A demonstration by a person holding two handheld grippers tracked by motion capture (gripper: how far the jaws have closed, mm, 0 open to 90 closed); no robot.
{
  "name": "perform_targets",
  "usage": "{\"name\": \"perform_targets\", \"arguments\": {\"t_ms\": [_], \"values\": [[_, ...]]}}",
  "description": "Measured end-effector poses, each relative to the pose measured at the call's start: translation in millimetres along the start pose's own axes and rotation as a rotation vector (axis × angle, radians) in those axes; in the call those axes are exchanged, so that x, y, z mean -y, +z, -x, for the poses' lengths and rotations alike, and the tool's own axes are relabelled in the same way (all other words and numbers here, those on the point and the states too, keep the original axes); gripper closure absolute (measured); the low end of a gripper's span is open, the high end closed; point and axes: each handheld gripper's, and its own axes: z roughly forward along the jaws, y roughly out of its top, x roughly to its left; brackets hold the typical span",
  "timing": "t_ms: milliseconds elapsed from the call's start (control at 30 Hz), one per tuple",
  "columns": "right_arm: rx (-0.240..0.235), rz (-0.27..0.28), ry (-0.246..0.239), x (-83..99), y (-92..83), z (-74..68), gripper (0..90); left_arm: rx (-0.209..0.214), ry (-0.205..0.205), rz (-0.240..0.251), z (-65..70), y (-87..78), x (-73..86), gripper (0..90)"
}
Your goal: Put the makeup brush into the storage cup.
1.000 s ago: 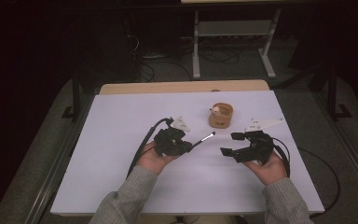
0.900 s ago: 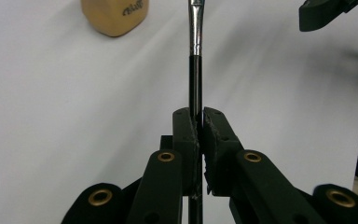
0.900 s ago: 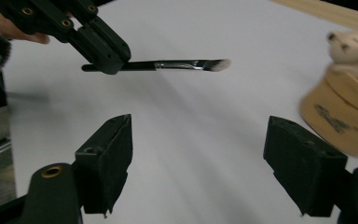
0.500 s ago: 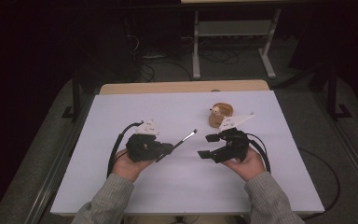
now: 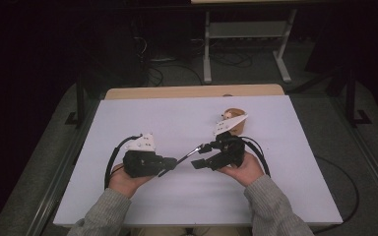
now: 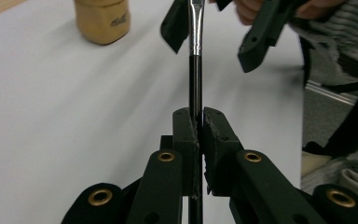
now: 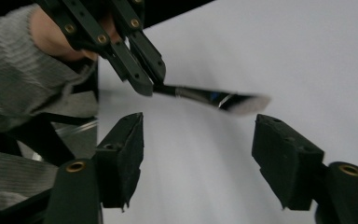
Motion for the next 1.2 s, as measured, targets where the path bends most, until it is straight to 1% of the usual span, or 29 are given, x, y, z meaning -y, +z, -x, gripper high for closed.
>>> {"name": "perform_targets", "arguments": {"t_ms": [133, 200, 267, 333, 533, 600, 633, 667, 700, 800, 833, 867, 900, 933, 967, 1000, 1033, 1133, 1200], "values": [[-0.068, 0.018, 0.014, -0.9, 2.2, 2.0, 42.2, 0.028, 0.033, 0.021, 1.8, -1.2, 0.7, 84.2], [-0.114, 0.029, 0.031, -0.8, 2.4, 2.8, 47.3, 0.039, 0.041, 0.026, 1.5, -1.7, 0.6, 84.2], [-0.143, 0.038, 0.028, -0.8, 2.9, 3.0, 51.8, 0.049, 0.042, 0.035, 1.1, -1.8, 0.7, 84.2], [-0.16, 0.035, 0.023, -0.8, 3.6, 2.7, 56.2, 0.054, 0.047, 0.035, 1.1, -1.4, 0.6, 84.2], [-0.207, 0.066, 0.032, -0.4, 1.8, 5.9, 70.5, 0.062, 0.052, 0.025, 1.9, 1.0, 0.9, 84.2], [-0.221, 0.07, 0.036, -0.1, 1.5, 6.6, 77.6, 0.068, 0.054, 0.027, 2.1, 1.6, 1.0, 84.2], [-0.223, 0.071, 0.035, 0.0, 1.3, 6.7, 79.6, 0.066, 0.061, 0.025, 2.5, 1.9, 0.9, 84.2], [-0.24, 0.08, 0.035, 0.3, 1.2, 7.5, 80.6, 0.068, 0.062, 0.023, 2.9, 2.5, 0.8, 84.2], [-0.246, 0.082, 0.034, 0.5, 1.4, 7.8, 80.9, 0.063, 0.066, 0.018, 3.4, 3.5, 0.9, 84.2], [-0.245, 0.069, 0.034, 0.7, 2.2, 8.2, 81.8, 0.061, 0.073, 0.009, 3.0, 5.3, 1.7, 84.2], [-0.243, 0.065, 0.028, 0.5, 2.5, 7.7, 82.0, 0.06, 0.074, 0.008, 3.2, 6.0, 1.8, 84.1], [-0.239, 0.065, 0.019, 0.2, 2.5, 7.3, 82.1, 0.071, 0.071, 0.0, 2.5, 7.0, 1.5, 84.0], [-0.235, 0.058, 0.012, -0.4, 2.3, 5.9, 82.3, 0.073, 0.065, -0.003, 2.4, 7.6, 1.4, 83.2], [-0.229, 0.052, 0.004, -1.0, 1.9, 4.9, 82.4, 0.067, 0.063, -0.011, 2.3, 8.9, 0.9, 82.3], [-0.215, 0.04, -0.013, -2.2, 1.0, 3.0, 82.5, 0.062, 0.055, -0.026, 2.1, 11.0, 0.4, 72.5], [-0.204, 0.031, -0.028, -3.5, 0.3, 2.0, 82.5, 0.068, 0.051, -0.037, 1.8, 12.7, 0.1, 70.3], [-0.198, 0.019, -0.036, -4.8, -0.3, 1.2, 82.5, 0.071, 0.052, -0.052, 2.4, 15.4, -0.6, 69.3], [-0.168, -0.031, -0.064, -10.3, -2.0, -3.5, 82.5, 0.084, 0.061, -0.077, 3.3, 21.1, -3.4, 69.1], [-0.156, -0.08, -0.088, -14.1, -1.2, -7.2, 82.6, 0.094, 0.064, -0.084, 4.4, 24.2, -6.4, 71.1]]}}
